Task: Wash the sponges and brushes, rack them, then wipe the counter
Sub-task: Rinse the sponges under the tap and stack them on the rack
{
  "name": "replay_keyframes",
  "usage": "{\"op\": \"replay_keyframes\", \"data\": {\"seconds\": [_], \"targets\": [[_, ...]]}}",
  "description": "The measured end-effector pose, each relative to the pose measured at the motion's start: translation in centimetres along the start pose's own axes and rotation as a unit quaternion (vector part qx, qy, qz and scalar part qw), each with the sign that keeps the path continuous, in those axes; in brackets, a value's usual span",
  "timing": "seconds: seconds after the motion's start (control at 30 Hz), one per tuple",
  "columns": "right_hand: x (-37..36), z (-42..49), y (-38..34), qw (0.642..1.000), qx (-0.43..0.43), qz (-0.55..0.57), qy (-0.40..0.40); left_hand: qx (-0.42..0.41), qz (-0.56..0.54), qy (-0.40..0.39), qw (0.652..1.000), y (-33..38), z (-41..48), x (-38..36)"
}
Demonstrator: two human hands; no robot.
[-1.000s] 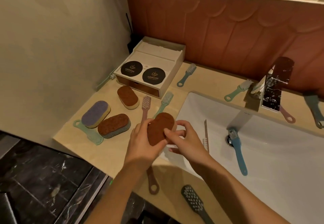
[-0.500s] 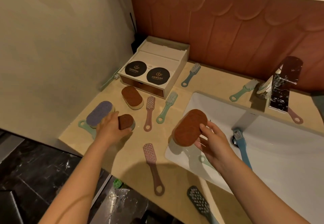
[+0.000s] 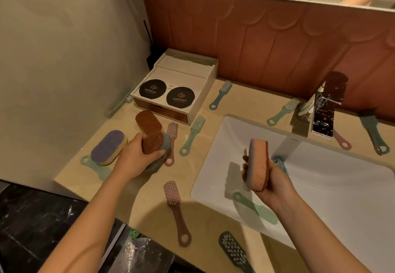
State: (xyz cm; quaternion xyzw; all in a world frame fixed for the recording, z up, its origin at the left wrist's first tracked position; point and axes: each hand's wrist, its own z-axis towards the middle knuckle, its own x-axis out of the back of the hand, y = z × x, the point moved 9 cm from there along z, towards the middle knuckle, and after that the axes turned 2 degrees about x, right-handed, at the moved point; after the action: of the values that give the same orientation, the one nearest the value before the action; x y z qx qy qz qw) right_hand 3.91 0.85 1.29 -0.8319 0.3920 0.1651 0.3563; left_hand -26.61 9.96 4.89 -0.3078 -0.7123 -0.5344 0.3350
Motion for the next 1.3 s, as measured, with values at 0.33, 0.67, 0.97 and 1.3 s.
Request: {"op": "replay_keyframes", "data": {"seconds": [0.33,0.67,0.97,1.3], "targets": [[-1.9,-2.3,-0.7,0.995,0.028,-0.073,-0.054,0.06,-0.349,-0.124,0.927,8.3,-4.8,-6.5],[-2.8,-3.4,-2.5,0.979,0.166,-0.114,-0.04,0.088,-0.352,-0.205,0.909,12.0,-7.4,-11.9],[-1.9,-3.2,-3.6,0.96,0.218,-0.176,0.006,0.063,-0.499,-0.249,0.828,13.6,-8.9,-12.1],[-2.0,-3.1,-2.6,0.946,0.224,-0.235,0.016,0.096,-0.591,-0.31,0.738,14.0,-10.2,-14.6]]}}
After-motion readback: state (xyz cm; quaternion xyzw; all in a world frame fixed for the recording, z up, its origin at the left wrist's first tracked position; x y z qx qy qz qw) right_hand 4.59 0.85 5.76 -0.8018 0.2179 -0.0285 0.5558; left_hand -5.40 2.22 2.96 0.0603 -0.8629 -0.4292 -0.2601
